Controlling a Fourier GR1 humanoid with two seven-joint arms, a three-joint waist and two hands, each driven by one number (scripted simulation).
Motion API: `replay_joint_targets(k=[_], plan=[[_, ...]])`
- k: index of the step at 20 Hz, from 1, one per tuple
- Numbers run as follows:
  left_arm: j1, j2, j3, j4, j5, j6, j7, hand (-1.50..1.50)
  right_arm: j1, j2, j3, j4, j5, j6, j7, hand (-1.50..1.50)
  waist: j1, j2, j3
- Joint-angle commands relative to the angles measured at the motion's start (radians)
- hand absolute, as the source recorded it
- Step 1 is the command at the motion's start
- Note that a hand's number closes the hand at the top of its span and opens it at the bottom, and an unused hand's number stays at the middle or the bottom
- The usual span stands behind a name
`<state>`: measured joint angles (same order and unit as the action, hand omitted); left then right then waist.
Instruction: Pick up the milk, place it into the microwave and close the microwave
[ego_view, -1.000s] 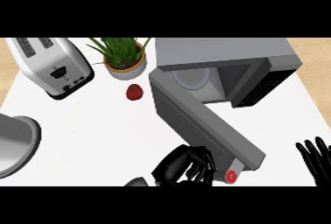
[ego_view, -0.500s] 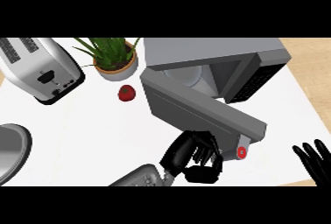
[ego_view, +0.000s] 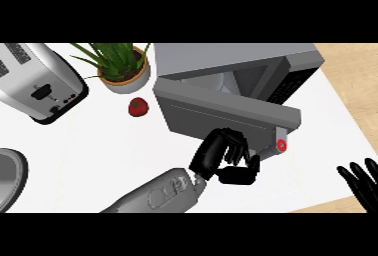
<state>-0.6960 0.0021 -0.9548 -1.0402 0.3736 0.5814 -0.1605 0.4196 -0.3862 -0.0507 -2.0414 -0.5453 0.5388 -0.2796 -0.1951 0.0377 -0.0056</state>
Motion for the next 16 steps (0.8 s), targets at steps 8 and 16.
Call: replay_joint_targets(k=[8, 16], plan=[[-0.183, -0.002, 0.083, 0.126, 0.181, 0.024, -0.074, 1.50, -0.019, -0.035, -0.020, -0.065, -0.083, -0.059, 0.096, -1.50, -0.017, 0.013, -0.001], [-0.253, -0.002, 0.125, 0.215, 0.301, -0.008, -0.127, 1.50, -0.041, -0.063, -0.051, -0.086, -0.115, -0.068, 0.120, -1.50, -0.032, 0.025, 0.000]])
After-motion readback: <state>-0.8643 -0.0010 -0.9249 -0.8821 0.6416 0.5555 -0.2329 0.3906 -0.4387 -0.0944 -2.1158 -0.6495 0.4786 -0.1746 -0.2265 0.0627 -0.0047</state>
